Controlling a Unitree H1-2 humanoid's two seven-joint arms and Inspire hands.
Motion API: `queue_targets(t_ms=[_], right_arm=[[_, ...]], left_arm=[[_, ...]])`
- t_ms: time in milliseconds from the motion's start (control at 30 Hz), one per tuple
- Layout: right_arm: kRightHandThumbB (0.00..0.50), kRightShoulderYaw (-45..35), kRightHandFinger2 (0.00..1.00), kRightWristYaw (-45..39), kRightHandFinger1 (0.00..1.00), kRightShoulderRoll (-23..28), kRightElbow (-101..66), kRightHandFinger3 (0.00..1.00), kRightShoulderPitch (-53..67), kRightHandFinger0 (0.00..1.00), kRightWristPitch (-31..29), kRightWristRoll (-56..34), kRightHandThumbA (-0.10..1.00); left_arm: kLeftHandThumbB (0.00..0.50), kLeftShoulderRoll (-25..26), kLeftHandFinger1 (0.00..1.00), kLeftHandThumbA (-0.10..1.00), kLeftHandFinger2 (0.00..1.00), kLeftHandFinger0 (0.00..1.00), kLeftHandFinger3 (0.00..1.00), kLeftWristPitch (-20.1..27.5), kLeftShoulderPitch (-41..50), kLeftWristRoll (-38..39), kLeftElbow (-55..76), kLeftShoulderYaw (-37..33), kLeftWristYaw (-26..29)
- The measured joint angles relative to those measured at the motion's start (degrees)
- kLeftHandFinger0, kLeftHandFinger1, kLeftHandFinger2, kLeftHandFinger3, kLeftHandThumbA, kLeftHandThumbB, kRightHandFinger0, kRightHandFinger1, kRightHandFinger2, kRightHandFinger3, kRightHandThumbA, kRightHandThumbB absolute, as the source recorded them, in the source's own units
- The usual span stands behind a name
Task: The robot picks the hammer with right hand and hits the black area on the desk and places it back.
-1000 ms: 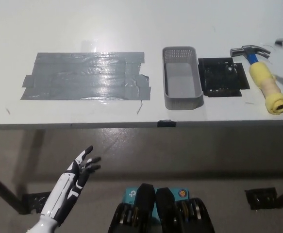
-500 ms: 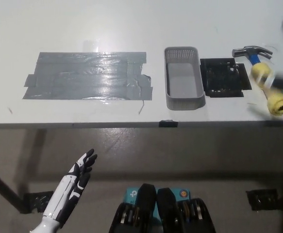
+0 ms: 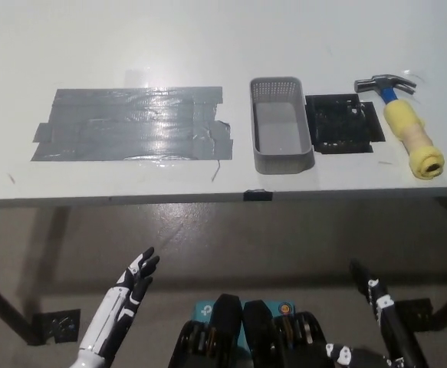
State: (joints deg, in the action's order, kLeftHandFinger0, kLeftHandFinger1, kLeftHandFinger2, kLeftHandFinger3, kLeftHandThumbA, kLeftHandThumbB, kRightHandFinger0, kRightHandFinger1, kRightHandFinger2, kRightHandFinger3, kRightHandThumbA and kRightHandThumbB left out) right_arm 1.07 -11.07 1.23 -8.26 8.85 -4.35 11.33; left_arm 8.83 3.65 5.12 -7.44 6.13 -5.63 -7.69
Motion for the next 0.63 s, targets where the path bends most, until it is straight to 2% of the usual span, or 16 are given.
queue_targets(t_ms=[67,100,167,400,633], right_arm=[[0.38,0.0,1.0,0.2,1.0,0.1,1.2,1.0,-0.2,1.0,-1.8,-0.3,1.0],[0.377,0.0,1.0,0.2,1.0,0.2,1.9,1.0,-0.3,1.0,-2.8,-0.6,1.0],[0.388,0.1,1.0,0.3,1.0,0.4,2.7,1.0,-0.6,1.0,-4.4,-1.0,1.0],[0.385,0.4,1.0,0.9,1.0,0.8,4.7,1.0,-1.2,1.0,-9.8,-2.2,1.0],[0.407,1.1,1.0,1.6,1.0,1.1,5.4,1.0,-1.2,1.0,-11.7,-2.2,1.0]], left_arm=[[0.208,-0.5,1.0,1.0,1.0,1.0,1.0,0.5,0.5,0.0,-0.1,0.1,0.1],[0.181,-0.8,1.0,1.0,1.0,1.0,1.0,0.6,0.6,0.0,-0.1,0.2,0.1],[0.186,-1.2,1.0,1.0,1.0,1.0,1.0,1.1,0.7,0.0,-0.1,0.4,0.2],[0.14,-2.4,1.0,1.0,1.0,1.0,1.0,3.1,1.9,0.0,0.0,1.6,1.2],[0.119,-2.5,1.0,1.0,1.0,1.0,1.0,4.4,2.6,-0.1,0.0,2.1,1.8]])
